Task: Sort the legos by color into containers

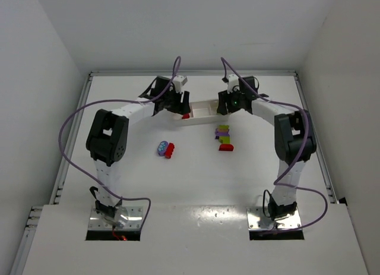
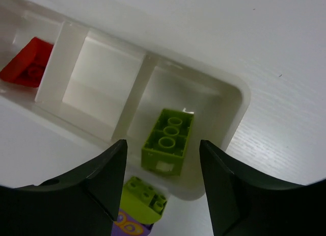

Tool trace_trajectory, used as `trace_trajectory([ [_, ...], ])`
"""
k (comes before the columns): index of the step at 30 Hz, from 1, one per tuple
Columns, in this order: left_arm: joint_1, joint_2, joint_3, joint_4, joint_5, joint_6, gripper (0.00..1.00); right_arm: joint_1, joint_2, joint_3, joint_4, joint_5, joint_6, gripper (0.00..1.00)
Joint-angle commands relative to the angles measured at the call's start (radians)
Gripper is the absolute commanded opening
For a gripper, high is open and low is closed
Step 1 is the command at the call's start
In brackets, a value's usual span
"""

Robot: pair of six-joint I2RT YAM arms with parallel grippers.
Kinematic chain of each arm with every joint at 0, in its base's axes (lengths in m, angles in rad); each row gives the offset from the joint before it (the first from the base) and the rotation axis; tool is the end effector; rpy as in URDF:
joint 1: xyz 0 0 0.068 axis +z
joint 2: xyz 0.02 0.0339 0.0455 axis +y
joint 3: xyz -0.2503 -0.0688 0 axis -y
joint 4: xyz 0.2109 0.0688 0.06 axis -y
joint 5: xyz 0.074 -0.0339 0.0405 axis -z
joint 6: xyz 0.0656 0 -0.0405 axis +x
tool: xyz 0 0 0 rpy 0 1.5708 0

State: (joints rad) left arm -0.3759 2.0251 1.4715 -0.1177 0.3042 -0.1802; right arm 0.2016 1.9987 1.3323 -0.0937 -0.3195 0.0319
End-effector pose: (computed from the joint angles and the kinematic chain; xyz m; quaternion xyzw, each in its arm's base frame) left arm 0.4093 -0.1826 0.1936 0.1525 0.8795 -0.2492 0.3758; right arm 0.4128 0.1054 0.1641 -0.1394 0.8987 0.1905 0.3696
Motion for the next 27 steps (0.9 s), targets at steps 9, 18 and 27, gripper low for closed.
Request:
trace_trajectory([
  [9,0.097,-0.431,-0.204,-0.186,0.372,0.354,0.70,-0.001,-0.467,-0.186,0.039,-0.275,-0.186,0.65],
  [18,0.115,-0.580,-0.382,-0.750,0.277,1.270,0.71,0.016,-0.465,-0.135,-0.326,-0.559,-0.294,1.00],
  [27,0.166,-0.553,-0.513,-0.766,0.355,1.765,0.76,0.016,-0.428,-0.151,-0.317,-0.533,-0.222,1.00],
])
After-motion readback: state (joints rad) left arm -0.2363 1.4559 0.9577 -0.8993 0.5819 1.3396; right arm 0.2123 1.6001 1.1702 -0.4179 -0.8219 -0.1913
